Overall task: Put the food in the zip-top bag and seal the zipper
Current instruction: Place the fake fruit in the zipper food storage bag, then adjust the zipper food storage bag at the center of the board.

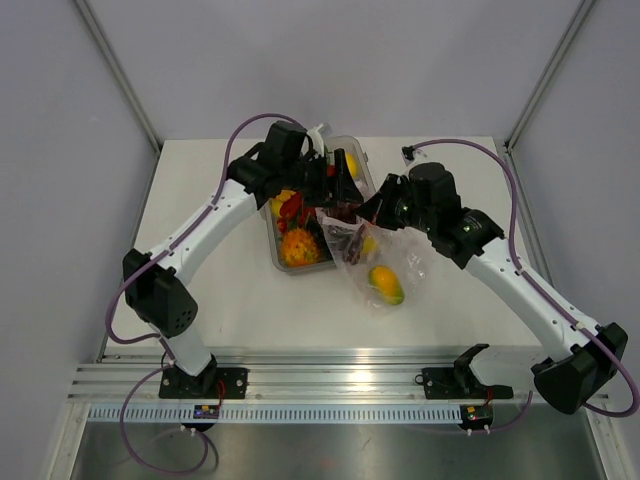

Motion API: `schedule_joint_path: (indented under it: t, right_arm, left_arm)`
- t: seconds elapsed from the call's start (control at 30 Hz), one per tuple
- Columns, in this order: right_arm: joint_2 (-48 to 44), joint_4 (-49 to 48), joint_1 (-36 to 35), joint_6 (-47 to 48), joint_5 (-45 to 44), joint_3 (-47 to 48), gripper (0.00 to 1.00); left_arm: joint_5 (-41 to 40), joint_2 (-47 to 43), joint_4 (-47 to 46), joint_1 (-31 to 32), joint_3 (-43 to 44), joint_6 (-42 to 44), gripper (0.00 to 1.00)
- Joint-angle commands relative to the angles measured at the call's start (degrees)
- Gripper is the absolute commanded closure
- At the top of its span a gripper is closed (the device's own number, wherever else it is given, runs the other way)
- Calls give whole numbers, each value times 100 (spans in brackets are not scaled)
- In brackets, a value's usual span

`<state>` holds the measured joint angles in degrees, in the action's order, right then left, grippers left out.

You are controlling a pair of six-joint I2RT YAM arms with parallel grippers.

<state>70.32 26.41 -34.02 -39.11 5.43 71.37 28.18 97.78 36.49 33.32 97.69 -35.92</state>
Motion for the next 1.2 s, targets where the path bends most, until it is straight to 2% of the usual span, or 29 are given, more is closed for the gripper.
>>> schedule_joint_path:
  t: [0.0, 0.13, 0.27, 0.33, 0.4, 0.53, 0.67, 0.7, 0.8, 0.83, 0.9, 0.93, 1.0, 1.03, 1.07, 1.17]
  right_arm:
    - [-185, -145, -26, 132, -173, 193, 100]
    - [-344, -259, -26, 88, -209, 8, 100]
    - [-361, -277, -26, 79, -192, -18, 100]
    - [-370, -286, -17, 79, -192, -27, 100]
    - [-388, -295, -26, 79, -183, -18, 100]
    - [-423, -269, -17, 88, -183, -9, 100]
    - [-432, -268, -17, 97, -174, -1, 100]
    - [-406, -277, -17, 79, -165, -1, 100]
    - [-362, -286, -26, 71, -121, -1, 100]
    - [-362, -251, -26, 79, -130, -9, 100]
    - [-396, -163, -17, 97, -270, -27, 100]
    - [-423, -50, -17, 123, -340, -27, 100]
    - [-493, 109, -17, 280, -698, -53, 100]
    - [-511, 475, -17, 299, -945, -27, 100]
    - [-520, 696, -8, 351, -1443, 25, 100]
    - [-599, 1330, 36, 615, -2201, 524, 100]
  left_arm:
    - [99, -224, 533, 8, 531, 647, 9]
    - [161, -540, 728, -97, 664, 859, 9]
    - [109, -926, 614, -308, 296, 806, 23]
    - [-154, -1067, 561, -440, -38, 780, 25]
    - [-365, -1085, 613, -510, -232, 771, 25]
    - [-586, -1146, 570, -511, -951, 797, 14]
    - [-411, -1165, 210, -502, -1549, 736, 15]
    - [-106, -1121, 27, -502, -1612, 762, 16]
    - [107, -813, -10, -485, -1683, 718, 33]
    - [126, -795, -45, -484, -1709, 683, 50]
    - [213, -882, -264, -467, -1771, 560, 65]
    - [240, -918, -317, -458, -1754, 499, 79]
    - [258, -962, -283, -397, -1527, 481, 94]
    - [258, -954, -231, -362, -1394, 507, 100]
    - [275, -953, -152, -231, -1280, 507, 100]
    - [363, -936, -98, 146, -875, 577, 100]
